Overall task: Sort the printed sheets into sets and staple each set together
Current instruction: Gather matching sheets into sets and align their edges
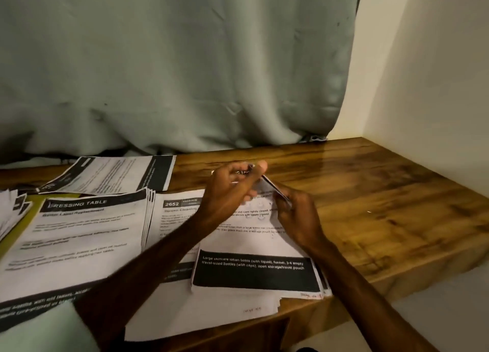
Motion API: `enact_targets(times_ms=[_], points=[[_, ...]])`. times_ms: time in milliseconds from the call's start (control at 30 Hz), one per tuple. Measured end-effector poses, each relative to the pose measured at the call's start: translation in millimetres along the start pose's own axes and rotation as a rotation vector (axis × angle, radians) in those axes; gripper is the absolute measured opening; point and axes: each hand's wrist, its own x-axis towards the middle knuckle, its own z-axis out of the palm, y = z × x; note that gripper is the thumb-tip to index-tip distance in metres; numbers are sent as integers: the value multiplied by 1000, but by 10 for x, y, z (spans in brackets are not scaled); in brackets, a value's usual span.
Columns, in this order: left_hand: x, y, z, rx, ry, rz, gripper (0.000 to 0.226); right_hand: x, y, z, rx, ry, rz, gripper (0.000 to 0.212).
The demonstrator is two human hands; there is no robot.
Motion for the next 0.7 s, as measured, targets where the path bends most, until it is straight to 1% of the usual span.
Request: enact_targets(times_ms=[67, 100, 133, 200, 267, 367, 400, 500, 533, 567, 700], points=[[99, 82, 3, -159, -57, -212, 57, -16, -7, 2, -139, 0, -107, 54], [151, 71, -11, -205, -57, -272, 54, -23, -11, 2, -197, 6, -130, 61], [178, 40, -24, -231, -48, -308, 45, -28, -4, 7, -242, 9, -128, 66], [217, -95, -54, -231, -30, -359, 27, -42, -12, 7, -297, 11, -115, 71], [232, -231, -96, -235, -43, -402, 22, -51, -24, 5, -324, -13, -143, 69], [227, -373, -156, -238, -57, -379, 20, -36, -79, 3, -298, -65, -181, 60], [214, -396, -153, -239, -42, -366, 21, -34, -101, 4, -296, -90, -188, 61], [203, -487, -131, -233, -4, -329, 23, -39, -97, 11, -248, -245, -135, 80], [193, -493, -117, -238, 3, -327, 23, -40, -87, 3, -223, -277, -120, 83], [188, -499, -111, -247, 7, -329, 24, -39, -92, -4, -200, -281, -119, 83], [175, -507, -102, -308, 8, -316, 36, -37, -162, 5, -157, -181, -197, 56]])
